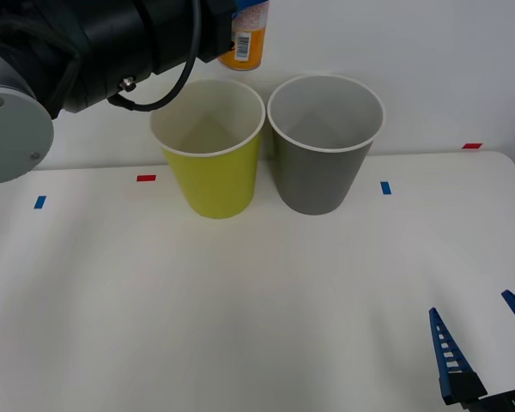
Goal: Put cans in the gray bin and PET bottles in the light green bin.
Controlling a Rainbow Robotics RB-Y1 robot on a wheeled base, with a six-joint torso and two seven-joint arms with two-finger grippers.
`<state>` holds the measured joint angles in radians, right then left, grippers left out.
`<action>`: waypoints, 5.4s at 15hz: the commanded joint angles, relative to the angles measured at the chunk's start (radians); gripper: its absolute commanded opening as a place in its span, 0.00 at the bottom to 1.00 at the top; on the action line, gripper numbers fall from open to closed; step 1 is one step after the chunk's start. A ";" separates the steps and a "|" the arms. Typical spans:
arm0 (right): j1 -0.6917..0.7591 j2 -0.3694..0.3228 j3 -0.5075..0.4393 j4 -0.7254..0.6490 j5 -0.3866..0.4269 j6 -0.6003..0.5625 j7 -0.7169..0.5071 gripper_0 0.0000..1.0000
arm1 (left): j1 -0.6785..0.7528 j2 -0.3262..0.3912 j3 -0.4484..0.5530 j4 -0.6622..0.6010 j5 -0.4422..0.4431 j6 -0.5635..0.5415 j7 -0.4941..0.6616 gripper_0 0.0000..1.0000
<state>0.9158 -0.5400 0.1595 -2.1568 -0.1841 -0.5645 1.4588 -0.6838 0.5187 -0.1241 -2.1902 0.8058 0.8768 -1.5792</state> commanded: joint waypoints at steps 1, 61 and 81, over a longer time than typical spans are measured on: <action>0.000 0.000 0.000 0.000 0.000 0.000 0.000 0.92 | -0.034 -0.014 -0.035 0.061 -0.007 -0.045 0.018 0.00; 0.000 0.000 0.000 0.000 0.000 0.000 0.000 0.92 | -0.171 -0.201 -0.445 0.750 -0.128 -0.920 0.018 1.00; 0.000 0.000 0.000 0.000 0.000 0.000 0.000 0.92 | 0.537 0.118 0.072 -0.095 -0.163 -0.530 0.004 1.00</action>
<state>0.9158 -0.5400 0.1595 -2.1568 -0.1841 -0.5645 1.4588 -0.1942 0.6362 -0.0784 -2.2501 0.6440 0.3550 -1.5749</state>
